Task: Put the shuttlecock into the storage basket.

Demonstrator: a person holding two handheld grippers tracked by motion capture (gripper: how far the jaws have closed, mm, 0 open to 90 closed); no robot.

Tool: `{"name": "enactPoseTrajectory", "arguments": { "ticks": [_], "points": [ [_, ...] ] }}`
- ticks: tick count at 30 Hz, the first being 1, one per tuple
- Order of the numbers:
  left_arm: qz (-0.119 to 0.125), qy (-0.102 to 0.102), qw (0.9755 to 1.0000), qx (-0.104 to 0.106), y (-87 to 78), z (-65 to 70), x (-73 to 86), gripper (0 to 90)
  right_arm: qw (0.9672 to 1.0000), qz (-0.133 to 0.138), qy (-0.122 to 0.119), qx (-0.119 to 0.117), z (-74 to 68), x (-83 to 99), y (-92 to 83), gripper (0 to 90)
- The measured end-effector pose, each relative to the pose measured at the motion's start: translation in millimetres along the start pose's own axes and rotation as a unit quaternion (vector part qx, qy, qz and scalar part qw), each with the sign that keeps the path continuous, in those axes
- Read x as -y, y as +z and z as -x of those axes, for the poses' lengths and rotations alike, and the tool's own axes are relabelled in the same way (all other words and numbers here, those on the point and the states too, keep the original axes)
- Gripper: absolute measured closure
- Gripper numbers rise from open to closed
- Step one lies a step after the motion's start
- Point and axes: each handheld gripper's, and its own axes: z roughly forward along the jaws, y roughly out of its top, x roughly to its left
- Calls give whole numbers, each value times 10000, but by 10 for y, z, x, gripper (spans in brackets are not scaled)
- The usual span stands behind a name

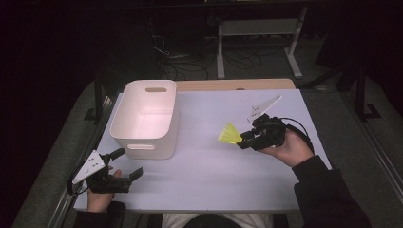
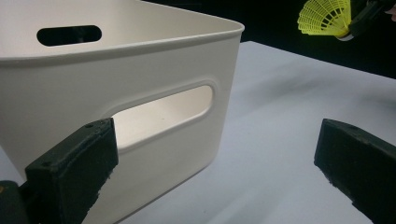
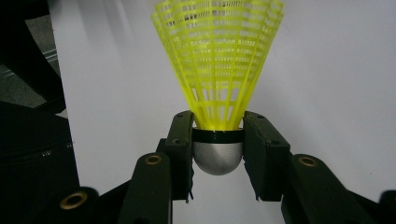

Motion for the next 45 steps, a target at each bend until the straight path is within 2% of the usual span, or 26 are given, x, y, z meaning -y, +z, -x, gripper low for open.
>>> {"name": "enactPoseTrajectory", "arguments": {
  "ticks": [45],
  "points": [
    [3,6,10000,17,-2,-1,0,0,9991,104,-408,-79,21,-550,65,633]
  ]
}}
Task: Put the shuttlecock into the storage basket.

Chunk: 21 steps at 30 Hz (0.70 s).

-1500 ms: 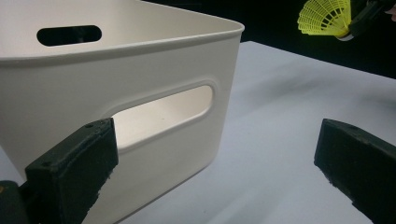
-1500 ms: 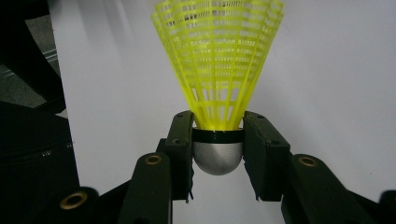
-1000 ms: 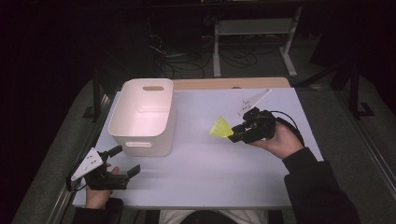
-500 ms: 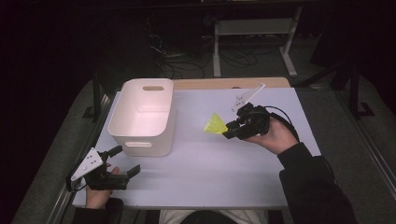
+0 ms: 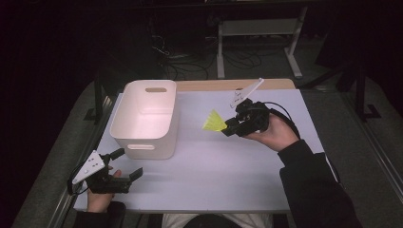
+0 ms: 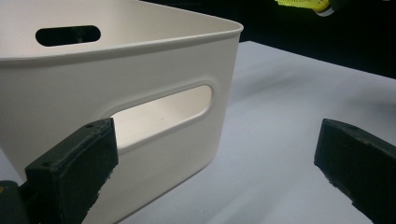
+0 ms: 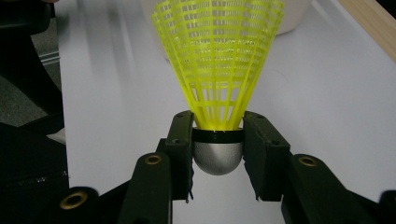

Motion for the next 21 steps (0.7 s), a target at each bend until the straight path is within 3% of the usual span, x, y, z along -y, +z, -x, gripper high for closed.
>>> {"name": "enactPoseTrajectory", "arguments": {
  "ticks": [21],
  "points": [
    [-4,2,10000,6,1,-1,0,0,9999,86,-28,-88,36,-201,54,633]
  ]
}}
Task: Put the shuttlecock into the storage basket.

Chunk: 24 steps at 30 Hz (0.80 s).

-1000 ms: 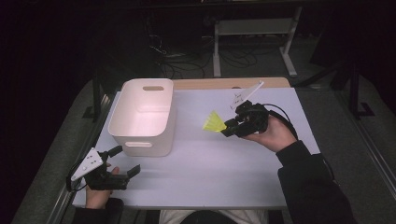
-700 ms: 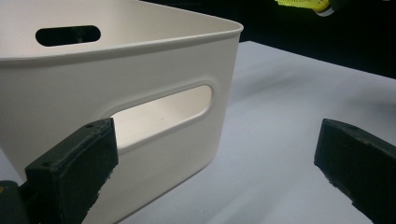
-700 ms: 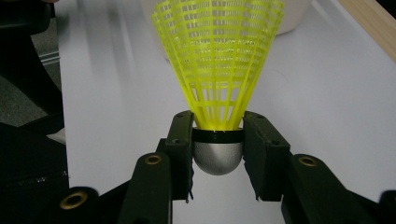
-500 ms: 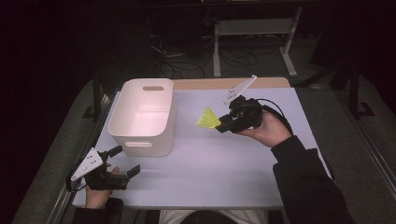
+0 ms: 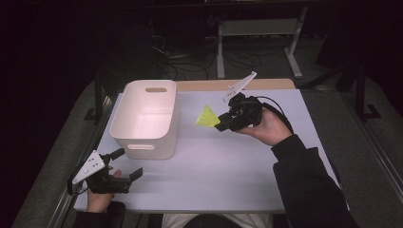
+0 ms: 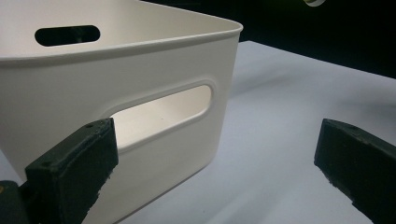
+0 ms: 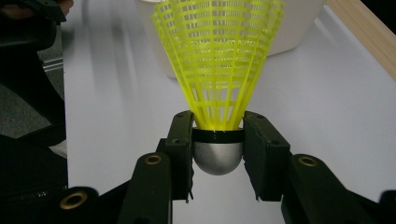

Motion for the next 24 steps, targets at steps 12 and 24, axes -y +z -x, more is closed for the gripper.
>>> {"name": "enactPoseTrajectory", "arguments": {
  "ticks": [12,24],
  "points": [
    [4,-5,10000,8,-2,1,0,0,10000,30,-57,-70,26,-138,63,633],
    [0,-4,10000,12,-1,0,0,0,9998,35,-137,-134,32,-256,147,633]
  ]
}}
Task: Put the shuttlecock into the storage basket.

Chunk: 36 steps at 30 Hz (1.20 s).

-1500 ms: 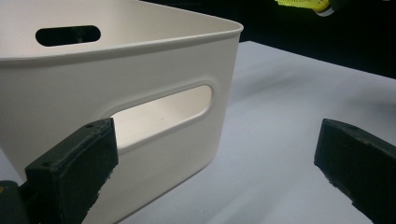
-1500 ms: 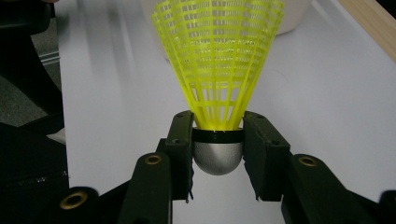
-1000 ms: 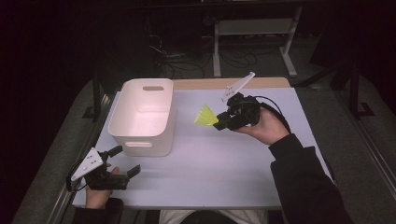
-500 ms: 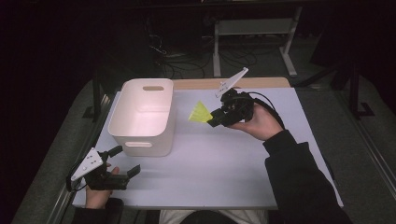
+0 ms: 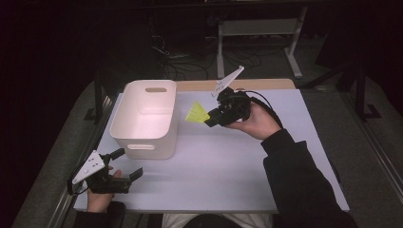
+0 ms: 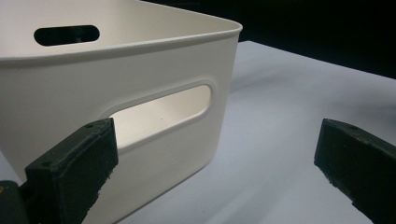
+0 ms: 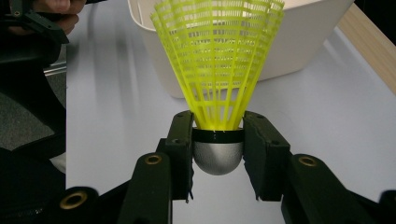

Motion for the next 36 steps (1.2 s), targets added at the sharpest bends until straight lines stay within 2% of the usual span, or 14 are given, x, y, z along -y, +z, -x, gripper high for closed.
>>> {"name": "enactPoseTrajectory", "arguments": {
  "ticks": [7,25,36],
  "points": [
    [-6,-1,10000,8,1,0,0,0,9999,-15,-114,-19,-13,-63,39,633],
    [-5,2,10000,3,1,0,0,0,9997,17,-230,-52,-23,-243,99,633],
    [1,-3,10000,11,2,0,0,0,9994,3,-322,-110,-48,-354,195,633]
  ]
}}
